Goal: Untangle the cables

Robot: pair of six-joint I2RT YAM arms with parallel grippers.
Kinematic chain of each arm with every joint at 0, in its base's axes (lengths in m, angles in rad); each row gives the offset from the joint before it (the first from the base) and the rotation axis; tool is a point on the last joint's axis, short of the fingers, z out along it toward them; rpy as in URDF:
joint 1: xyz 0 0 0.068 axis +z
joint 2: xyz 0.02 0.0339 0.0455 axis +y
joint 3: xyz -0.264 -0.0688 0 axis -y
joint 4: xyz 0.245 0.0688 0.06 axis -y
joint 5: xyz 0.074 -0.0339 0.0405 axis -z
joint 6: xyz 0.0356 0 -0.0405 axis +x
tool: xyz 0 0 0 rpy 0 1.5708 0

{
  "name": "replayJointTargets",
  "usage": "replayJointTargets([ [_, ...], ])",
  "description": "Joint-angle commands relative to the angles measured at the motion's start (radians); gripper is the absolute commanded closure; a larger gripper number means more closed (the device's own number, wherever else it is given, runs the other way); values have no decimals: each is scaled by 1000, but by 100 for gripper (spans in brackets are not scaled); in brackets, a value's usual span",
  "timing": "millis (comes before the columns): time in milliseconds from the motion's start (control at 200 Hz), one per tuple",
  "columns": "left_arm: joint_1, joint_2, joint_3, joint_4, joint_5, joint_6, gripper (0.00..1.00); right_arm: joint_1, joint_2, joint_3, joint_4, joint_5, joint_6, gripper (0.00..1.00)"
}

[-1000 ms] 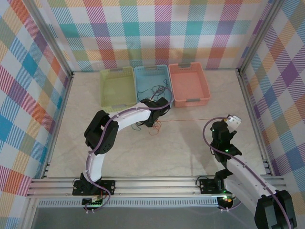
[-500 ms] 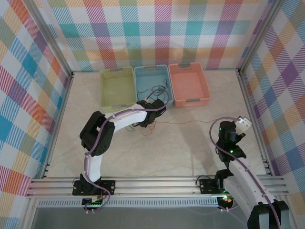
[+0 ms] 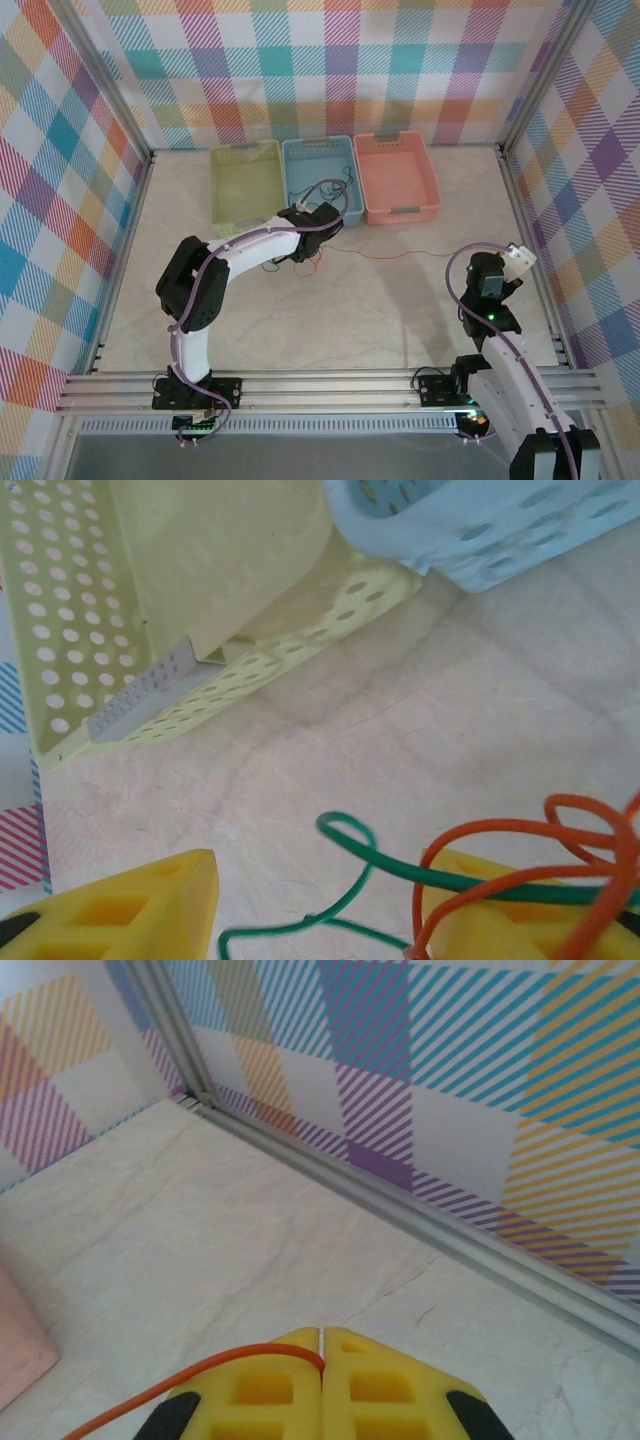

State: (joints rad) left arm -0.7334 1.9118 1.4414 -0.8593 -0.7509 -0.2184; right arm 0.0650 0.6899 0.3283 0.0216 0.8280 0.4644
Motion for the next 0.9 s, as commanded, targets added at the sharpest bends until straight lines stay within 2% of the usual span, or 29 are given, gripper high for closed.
replayJointTargets([
  [0, 13, -25, -14, 6, -20, -23, 45, -22, -5, 26, -11, -35, 17, 100],
  [235, 8, -132, -76, 99, 86, -24, 48, -22, -13, -1, 28, -367, -5, 100],
  [310, 7, -163, -97, 126, 105, -26, 48, -23, 2, 17, 0, -438, -7, 90],
  [420, 6, -196, -123, 158, 117, -30, 49, -23, 4, 23, -13, -524, -22, 68],
  [525, 5, -225, -147, 193, 142, -32, 49, -22, -11, 14, 2, -618, -43, 57],
  [765, 2, -250, -168, 221, 145, -32, 50, -21, -2, 16, 63, -884, -95, 53],
  [895, 2, -249, -168, 226, 152, -34, 50, 32, 103, 46, 173, -1093, -112, 52],
])
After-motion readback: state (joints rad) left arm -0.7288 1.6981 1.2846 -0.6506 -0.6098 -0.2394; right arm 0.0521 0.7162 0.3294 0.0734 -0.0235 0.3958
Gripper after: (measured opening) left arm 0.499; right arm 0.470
